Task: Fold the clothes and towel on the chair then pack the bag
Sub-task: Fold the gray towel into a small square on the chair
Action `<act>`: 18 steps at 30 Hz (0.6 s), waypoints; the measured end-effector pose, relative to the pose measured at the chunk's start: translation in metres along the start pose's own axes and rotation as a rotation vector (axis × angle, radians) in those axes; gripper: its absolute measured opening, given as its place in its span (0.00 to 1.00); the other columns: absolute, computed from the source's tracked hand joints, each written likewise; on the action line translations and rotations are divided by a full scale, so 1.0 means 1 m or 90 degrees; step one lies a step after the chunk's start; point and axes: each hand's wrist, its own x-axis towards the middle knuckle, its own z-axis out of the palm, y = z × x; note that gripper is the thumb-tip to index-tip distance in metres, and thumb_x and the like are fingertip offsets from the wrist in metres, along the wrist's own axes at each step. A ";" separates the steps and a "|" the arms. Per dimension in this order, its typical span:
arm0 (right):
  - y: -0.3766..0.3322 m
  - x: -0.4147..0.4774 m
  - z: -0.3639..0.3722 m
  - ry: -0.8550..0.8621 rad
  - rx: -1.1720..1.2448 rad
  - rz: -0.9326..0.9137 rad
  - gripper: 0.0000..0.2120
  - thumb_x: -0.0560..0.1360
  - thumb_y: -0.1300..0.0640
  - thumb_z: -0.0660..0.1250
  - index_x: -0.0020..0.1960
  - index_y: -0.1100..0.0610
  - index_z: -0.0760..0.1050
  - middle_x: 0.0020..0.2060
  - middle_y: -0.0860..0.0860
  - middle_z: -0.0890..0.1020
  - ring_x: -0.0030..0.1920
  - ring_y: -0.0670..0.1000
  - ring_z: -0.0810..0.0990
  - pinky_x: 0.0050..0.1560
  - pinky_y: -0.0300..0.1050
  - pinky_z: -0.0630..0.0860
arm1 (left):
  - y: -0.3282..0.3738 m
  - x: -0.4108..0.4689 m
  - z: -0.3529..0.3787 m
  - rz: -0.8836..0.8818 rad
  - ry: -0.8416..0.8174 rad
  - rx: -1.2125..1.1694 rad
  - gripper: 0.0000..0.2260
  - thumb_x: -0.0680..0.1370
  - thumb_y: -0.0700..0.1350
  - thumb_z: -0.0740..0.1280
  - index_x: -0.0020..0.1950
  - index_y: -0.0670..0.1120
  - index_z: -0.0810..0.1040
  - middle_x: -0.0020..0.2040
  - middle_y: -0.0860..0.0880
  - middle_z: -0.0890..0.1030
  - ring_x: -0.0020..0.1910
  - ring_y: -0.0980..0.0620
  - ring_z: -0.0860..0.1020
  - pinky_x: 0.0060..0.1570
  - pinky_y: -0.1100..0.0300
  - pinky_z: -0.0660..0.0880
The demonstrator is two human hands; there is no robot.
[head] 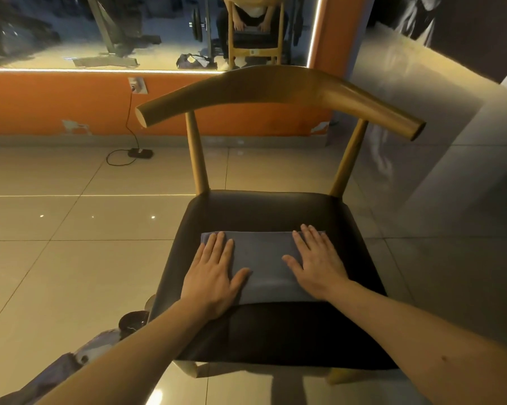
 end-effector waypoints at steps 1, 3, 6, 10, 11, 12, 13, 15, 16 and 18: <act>0.002 0.001 0.002 0.002 -0.006 -0.002 0.38 0.80 0.31 0.41 0.83 0.50 0.42 0.82 0.51 0.44 0.81 0.52 0.38 0.81 0.55 0.39 | -0.003 -0.001 0.001 0.005 0.000 -0.001 0.41 0.78 0.75 0.38 0.83 0.52 0.35 0.82 0.51 0.32 0.80 0.50 0.30 0.79 0.51 0.34; 0.004 0.000 0.005 0.015 -0.009 0.001 0.38 0.80 0.30 0.40 0.83 0.49 0.43 0.82 0.51 0.44 0.81 0.52 0.39 0.80 0.55 0.39 | -0.006 -0.002 0.003 0.013 -0.004 0.005 0.41 0.77 0.76 0.37 0.83 0.53 0.34 0.81 0.52 0.31 0.79 0.51 0.30 0.79 0.51 0.34; 0.005 0.001 0.007 0.020 -0.004 0.008 0.37 0.80 0.31 0.41 0.83 0.48 0.43 0.82 0.50 0.45 0.81 0.51 0.39 0.80 0.56 0.39 | -0.009 -0.001 0.003 0.023 -0.011 0.017 0.41 0.77 0.76 0.37 0.83 0.53 0.34 0.81 0.52 0.31 0.79 0.50 0.29 0.79 0.50 0.33; 0.003 0.000 -0.001 -0.004 0.031 0.005 0.35 0.81 0.33 0.43 0.83 0.49 0.46 0.82 0.50 0.49 0.82 0.52 0.42 0.80 0.58 0.39 | -0.004 0.002 -0.006 0.024 -0.073 0.054 0.41 0.78 0.74 0.40 0.83 0.51 0.34 0.82 0.49 0.33 0.80 0.48 0.30 0.79 0.48 0.32; 0.004 0.002 -0.005 0.005 0.054 0.004 0.33 0.82 0.35 0.44 0.83 0.50 0.48 0.82 0.50 0.52 0.82 0.52 0.45 0.80 0.58 0.40 | -0.001 0.003 -0.012 0.016 -0.083 0.055 0.40 0.80 0.73 0.43 0.83 0.51 0.35 0.83 0.48 0.34 0.80 0.47 0.31 0.79 0.47 0.33; 0.005 0.005 -0.009 0.022 0.079 0.005 0.31 0.83 0.38 0.46 0.83 0.50 0.51 0.81 0.51 0.56 0.81 0.52 0.49 0.80 0.58 0.42 | 0.003 0.002 -0.018 0.010 -0.074 0.048 0.39 0.81 0.71 0.46 0.84 0.51 0.38 0.83 0.48 0.36 0.81 0.47 0.33 0.79 0.46 0.33; 0.008 0.009 -0.014 0.038 0.097 0.008 0.29 0.84 0.41 0.49 0.82 0.51 0.53 0.79 0.51 0.61 0.80 0.53 0.54 0.80 0.58 0.45 | 0.010 0.000 -0.023 0.010 -0.047 0.035 0.37 0.82 0.68 0.50 0.84 0.51 0.42 0.84 0.48 0.40 0.82 0.46 0.37 0.79 0.46 0.34; 0.015 0.016 -0.024 0.049 0.102 0.018 0.26 0.84 0.46 0.55 0.80 0.52 0.59 0.74 0.53 0.69 0.76 0.55 0.64 0.78 0.57 0.55 | 0.032 -0.009 -0.030 0.034 0.011 -0.009 0.31 0.84 0.59 0.58 0.84 0.51 0.50 0.85 0.48 0.47 0.83 0.47 0.44 0.79 0.47 0.38; 0.018 0.017 -0.029 0.042 0.097 0.023 0.24 0.83 0.47 0.57 0.78 0.52 0.64 0.71 0.54 0.71 0.72 0.56 0.67 0.75 0.56 0.61 | 0.045 -0.016 -0.031 0.058 0.027 -0.035 0.29 0.85 0.55 0.59 0.84 0.52 0.53 0.84 0.48 0.49 0.83 0.47 0.46 0.79 0.48 0.41; 0.025 0.015 -0.036 0.020 0.116 0.028 0.17 0.81 0.50 0.61 0.68 0.52 0.74 0.63 0.54 0.73 0.64 0.55 0.71 0.67 0.53 0.69 | 0.074 -0.033 -0.030 0.127 0.042 -0.073 0.27 0.84 0.55 0.60 0.82 0.53 0.57 0.84 0.50 0.52 0.82 0.48 0.50 0.80 0.48 0.45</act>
